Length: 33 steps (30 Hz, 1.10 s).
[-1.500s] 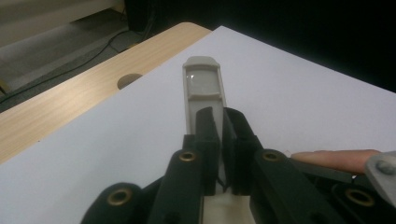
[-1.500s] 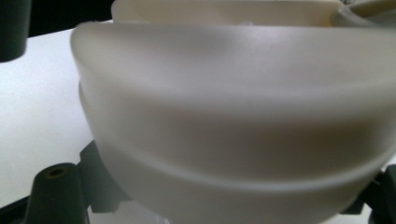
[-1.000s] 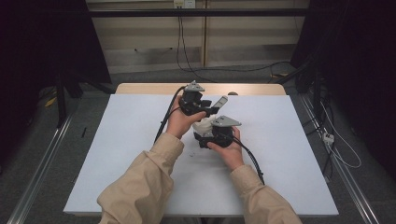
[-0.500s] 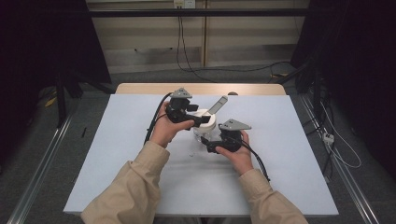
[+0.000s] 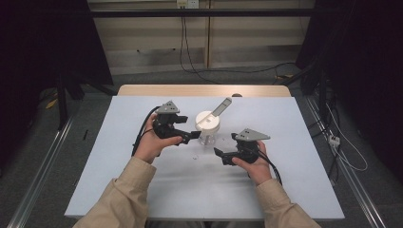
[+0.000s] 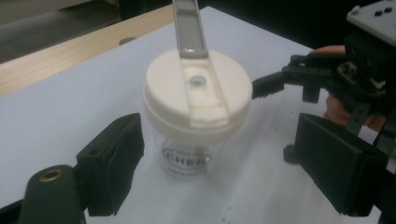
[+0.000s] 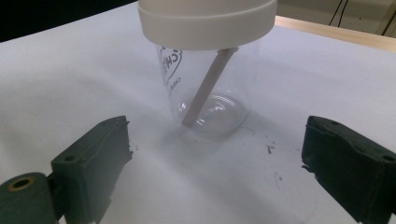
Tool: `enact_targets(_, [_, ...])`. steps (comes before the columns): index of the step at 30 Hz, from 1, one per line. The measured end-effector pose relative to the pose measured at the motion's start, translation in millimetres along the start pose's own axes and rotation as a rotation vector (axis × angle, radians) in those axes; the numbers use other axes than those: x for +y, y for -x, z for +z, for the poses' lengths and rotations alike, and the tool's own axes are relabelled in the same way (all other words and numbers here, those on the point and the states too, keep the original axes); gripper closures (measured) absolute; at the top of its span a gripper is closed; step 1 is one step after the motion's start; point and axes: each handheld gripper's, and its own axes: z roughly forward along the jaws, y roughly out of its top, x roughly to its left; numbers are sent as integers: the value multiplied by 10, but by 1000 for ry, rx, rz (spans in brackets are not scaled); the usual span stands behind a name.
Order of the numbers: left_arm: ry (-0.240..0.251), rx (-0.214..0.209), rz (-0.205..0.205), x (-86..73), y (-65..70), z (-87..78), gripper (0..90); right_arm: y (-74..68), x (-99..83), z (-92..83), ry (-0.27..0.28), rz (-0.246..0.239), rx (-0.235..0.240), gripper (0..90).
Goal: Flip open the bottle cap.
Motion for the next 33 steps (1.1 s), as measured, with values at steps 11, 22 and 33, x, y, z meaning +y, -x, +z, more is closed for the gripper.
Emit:
enact_targets(11, [-26,18,-22,-406,-26,-230,149,10,-74,-194,13,5,-6,80])
enact_targets(22, [-36,38,-39,-712,-63,-414,147,41,-170,-358,4,-6,-14,77])
enact_targets(33, [-45,45,-47,-901,-75,-494,140,87,-266,-553,7,-17,-20,64])
